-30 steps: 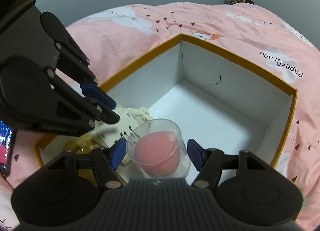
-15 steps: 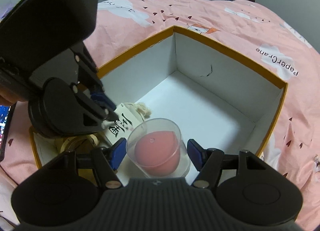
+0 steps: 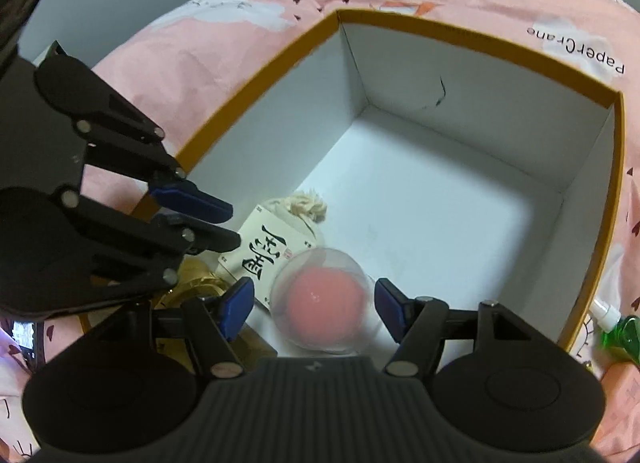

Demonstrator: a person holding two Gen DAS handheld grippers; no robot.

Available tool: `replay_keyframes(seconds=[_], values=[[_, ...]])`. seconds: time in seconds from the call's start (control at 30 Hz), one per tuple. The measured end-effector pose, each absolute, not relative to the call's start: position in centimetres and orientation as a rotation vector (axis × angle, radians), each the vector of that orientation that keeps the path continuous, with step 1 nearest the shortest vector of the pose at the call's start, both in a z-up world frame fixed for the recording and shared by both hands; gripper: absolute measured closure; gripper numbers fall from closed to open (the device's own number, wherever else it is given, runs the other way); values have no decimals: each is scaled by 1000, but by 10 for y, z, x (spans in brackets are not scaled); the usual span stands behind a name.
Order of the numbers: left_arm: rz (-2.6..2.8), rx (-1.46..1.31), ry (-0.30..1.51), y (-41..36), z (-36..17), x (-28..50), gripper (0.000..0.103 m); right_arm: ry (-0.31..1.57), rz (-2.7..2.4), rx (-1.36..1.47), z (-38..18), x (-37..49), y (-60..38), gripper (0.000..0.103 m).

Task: Organize rigid objects
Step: 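Lower the clear cup into the orange box and open the right tool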

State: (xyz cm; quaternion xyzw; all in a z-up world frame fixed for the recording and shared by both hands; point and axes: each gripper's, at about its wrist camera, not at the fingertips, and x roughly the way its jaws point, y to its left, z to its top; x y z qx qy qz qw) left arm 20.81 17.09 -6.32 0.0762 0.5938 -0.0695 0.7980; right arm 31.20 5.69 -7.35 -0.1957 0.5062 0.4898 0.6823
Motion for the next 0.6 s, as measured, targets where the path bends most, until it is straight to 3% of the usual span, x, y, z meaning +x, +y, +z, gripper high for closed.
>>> replay_keyframes(seconds=[0.3,0.37,0.47,0.6], values=[[-165,163,1252,173,-68,207,86,1115,1089,-532,-73,307,64,33],[-169,165,1247,172,-68,204,86,1104,1083,-561,-75,307,68,47],[-188,155,1240,171,-69,201,86,1116,1097,-580,-71,307,68,61],[-213,163,1229,165,-71,197,86,1162,1105,-615,-65,304,60,73]])
